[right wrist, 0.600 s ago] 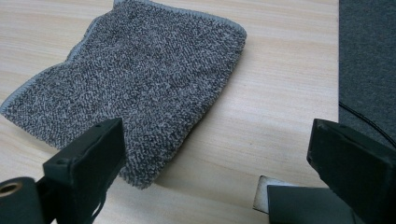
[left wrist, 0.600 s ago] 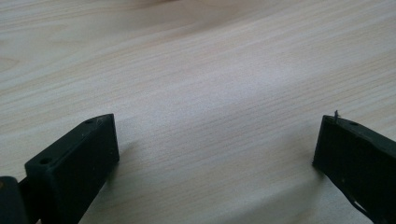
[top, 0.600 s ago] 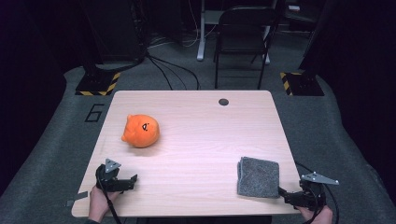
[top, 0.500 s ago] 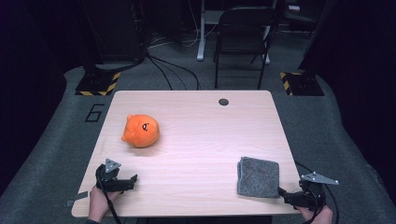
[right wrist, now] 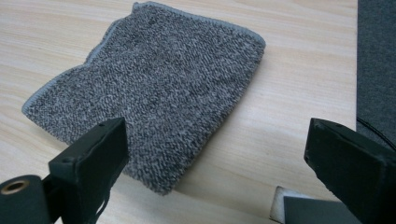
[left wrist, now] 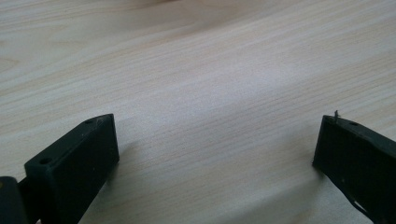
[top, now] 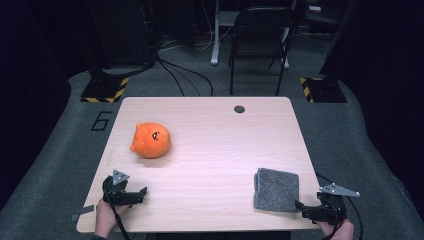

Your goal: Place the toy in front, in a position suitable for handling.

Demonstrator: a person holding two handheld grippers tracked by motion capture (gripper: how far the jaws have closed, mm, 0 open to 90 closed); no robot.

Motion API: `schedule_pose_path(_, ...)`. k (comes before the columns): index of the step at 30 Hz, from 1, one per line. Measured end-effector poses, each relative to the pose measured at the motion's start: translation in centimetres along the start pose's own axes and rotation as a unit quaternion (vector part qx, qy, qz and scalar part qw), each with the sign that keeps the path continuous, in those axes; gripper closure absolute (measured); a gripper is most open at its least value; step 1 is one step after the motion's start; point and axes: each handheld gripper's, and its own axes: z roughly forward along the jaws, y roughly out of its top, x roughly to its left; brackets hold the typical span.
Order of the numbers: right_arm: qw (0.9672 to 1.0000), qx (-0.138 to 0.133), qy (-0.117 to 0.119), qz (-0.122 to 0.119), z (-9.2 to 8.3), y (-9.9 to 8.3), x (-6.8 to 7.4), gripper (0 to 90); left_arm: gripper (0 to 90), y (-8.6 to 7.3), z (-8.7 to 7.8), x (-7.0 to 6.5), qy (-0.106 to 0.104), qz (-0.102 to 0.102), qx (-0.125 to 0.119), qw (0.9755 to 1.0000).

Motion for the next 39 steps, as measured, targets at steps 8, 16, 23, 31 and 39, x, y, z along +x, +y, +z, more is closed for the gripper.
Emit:
schedule_pose_path(8,0.9998,-0.007,0.005,-0.019,0.1,1.3,1.1,3.5,0.0,0.0,0.0,0.0,0.000,-0.001,-0.001,1.0000)
schedule_pose_path(16,0.9990,-0.009,0.008,-0.044,0.6,2.2,2.4,1.3,0.0,0.0,0.0,0.0,0.000,-0.001,-0.001,1.0000)
schedule_pose_path(23,0.9985,0.008,0.015,-0.053,2.2,3.0,2.7,1.6,0.0,0.0,0.0,0.0,0.000,0.001,0.000,1.0000)
schedule_pose_path(31,0.9967,0.030,0.013,-0.074,4.5,4.1,3.7,3.1,0.0,0.0,0.0,0.0,-0.001,0.001,-0.001,1.0000)
schedule_pose_path(39,0.9955,0.047,0.008,-0.082,6.0,4.6,4.3,4.5,0.0,0.0,0.0,0.0,-0.001,0.001,0.000,1.0000)
